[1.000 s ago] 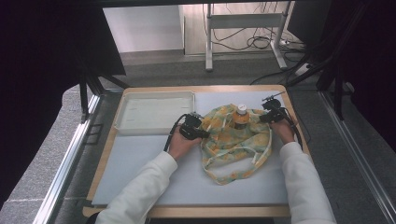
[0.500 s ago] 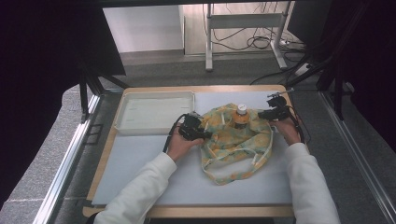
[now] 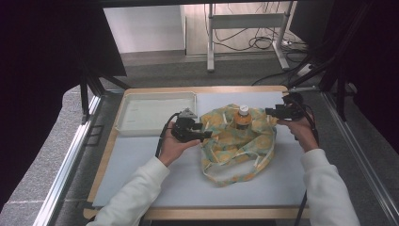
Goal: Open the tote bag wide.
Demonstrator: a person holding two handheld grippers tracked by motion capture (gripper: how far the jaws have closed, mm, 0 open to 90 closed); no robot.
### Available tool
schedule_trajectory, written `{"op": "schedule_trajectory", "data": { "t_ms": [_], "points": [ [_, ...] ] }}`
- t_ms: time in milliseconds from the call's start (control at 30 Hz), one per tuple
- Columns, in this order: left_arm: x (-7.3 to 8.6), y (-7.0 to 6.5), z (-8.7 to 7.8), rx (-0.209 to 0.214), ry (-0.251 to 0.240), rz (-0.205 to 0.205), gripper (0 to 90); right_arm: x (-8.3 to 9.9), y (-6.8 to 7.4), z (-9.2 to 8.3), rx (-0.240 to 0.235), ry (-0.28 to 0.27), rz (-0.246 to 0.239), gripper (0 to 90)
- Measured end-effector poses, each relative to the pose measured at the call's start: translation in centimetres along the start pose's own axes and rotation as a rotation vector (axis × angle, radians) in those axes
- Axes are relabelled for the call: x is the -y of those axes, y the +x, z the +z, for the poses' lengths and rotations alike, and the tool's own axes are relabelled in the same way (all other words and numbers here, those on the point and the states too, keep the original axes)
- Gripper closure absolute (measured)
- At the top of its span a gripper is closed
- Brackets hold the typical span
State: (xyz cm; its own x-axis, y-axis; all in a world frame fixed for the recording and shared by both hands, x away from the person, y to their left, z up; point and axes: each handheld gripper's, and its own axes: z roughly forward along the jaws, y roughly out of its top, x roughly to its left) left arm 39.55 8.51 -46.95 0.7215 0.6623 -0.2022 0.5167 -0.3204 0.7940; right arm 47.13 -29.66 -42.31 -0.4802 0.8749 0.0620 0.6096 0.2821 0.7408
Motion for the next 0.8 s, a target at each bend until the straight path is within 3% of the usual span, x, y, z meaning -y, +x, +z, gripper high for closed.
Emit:
{"op": "schedule_trajectory", "data": {
  "t_ms": [133, 233, 367, 500, 667, 800],
  "points": [
    [0.3, 0.0, -0.8, 0.009, -0.008, 0.009, 55.0, 0.3, 1.1, -1.1, -0.018, -0.001, -0.031, 52.8],
    [0.3, -0.3, -1.0, 0.006, -0.019, 0.032, 69.6, 0.6, 1.9, -2.0, -0.043, -0.006, -0.047, 65.2],
    [0.1, -0.9, -0.7, 0.044, 0.001, 0.051, 84.0, 1.2, 2.7, -2.8, -0.088, 0.017, -0.057, 80.8],
    [-0.3, -1.4, 0.0, 0.071, 0.019, 0.071, 89.1, 2.1, 3.5, -3.1, -0.124, 0.029, -0.073, 88.6],
    [-1.2, -1.8, 1.1, 0.112, 0.031, 0.077, 89.5, 3.2, 4.9, -3.0, -0.132, 0.038, -0.1, 88.9],
    [-2.1, -2.3, 2.4, 0.114, 0.05, 0.092, 89.4, 4.2, 5.5, -2.3, -0.146, 0.027, -0.099, 89.0]
  ]
}}
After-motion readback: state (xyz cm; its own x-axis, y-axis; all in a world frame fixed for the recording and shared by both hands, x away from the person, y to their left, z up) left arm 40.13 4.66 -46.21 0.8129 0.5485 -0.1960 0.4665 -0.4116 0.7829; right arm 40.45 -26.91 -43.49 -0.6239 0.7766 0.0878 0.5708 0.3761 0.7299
